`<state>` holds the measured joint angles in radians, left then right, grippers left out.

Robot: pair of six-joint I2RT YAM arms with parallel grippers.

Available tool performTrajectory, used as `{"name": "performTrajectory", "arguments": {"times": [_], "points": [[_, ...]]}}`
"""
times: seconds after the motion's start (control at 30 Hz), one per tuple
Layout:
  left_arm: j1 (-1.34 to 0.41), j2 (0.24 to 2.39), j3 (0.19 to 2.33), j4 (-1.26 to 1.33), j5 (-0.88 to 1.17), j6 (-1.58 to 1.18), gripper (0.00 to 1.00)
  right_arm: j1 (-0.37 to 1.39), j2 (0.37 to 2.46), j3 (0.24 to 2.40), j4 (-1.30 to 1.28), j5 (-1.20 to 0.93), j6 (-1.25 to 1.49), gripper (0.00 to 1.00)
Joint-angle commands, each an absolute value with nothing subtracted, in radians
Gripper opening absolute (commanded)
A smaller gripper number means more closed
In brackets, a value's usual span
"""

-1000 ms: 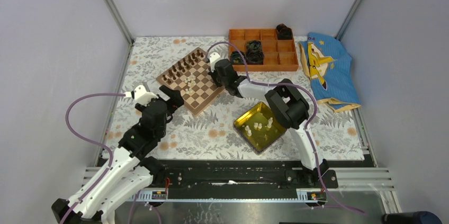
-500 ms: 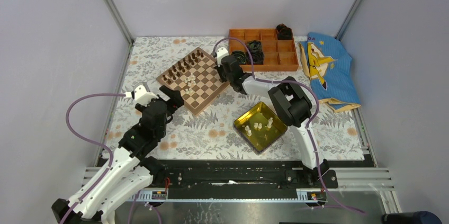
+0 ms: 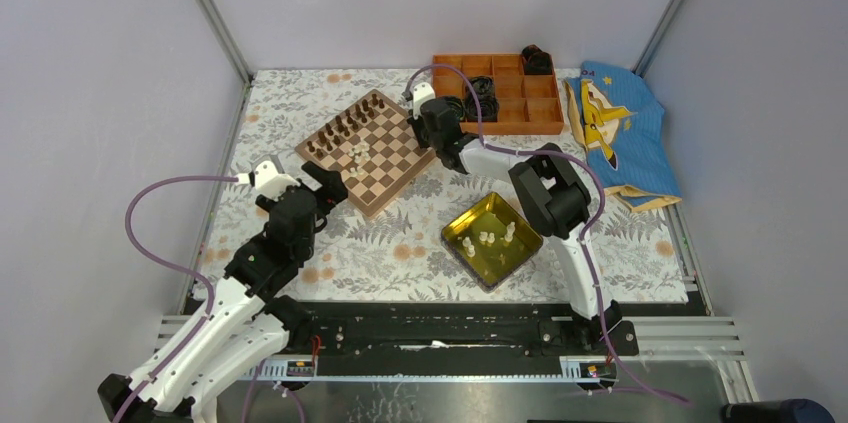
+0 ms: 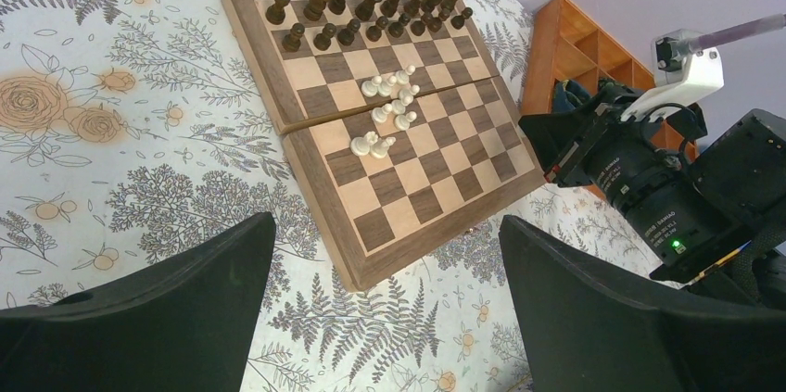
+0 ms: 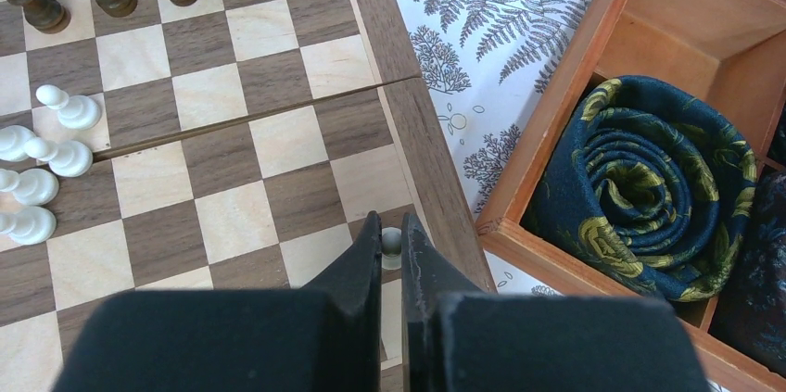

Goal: Set up the chess pieces on the board
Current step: Place the chess piece on the chessboard.

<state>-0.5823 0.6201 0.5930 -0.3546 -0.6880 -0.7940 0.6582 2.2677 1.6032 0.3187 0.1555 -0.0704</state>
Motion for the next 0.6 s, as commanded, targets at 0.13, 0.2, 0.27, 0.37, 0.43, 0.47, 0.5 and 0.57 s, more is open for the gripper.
{"name": "performTrajectory", "arguments": {"times": [0.13,0.2,0.27,0.37,0.43,0.47,0.5,0.57], "points": [[-0.587,0.614,0.582,-0.346,-0.698,-0.799,0.99,0.649,2.282,1.657,0.321,0.146,-0.049,0.07],[-0.587,0.614,0.583,-0.347,-0.699,-0.799,0.99,0.648,2.288,1.661,0.316,0.143,-0.046,0.09],[-0.588,0.613,0.581,-0.349,-0.699,-0.801,0.99,0.647,2.292,1.663,0.315,0.142,-0.043,0.12],[-0.587,0.613,0.579,-0.349,-0.699,-0.802,0.99,0.645,2.296,1.661,0.314,0.142,-0.041,0.17],[-0.587,0.613,0.579,-0.349,-0.699,-0.802,0.99,0.644,2.297,1.66,0.315,0.142,-0.04,0.21],[-0.588,0.613,0.58,-0.348,-0.698,-0.803,0.99,0.644,2.297,1.66,0.313,0.141,-0.039,0.22],[-0.587,0.614,0.58,-0.347,-0.698,-0.804,0.99,0.644,2.296,1.658,0.313,0.14,-0.038,0.24],[-0.588,0.614,0.58,-0.348,-0.697,-0.804,0.99,0.644,2.299,1.658,0.314,0.141,-0.036,0.26]]}}
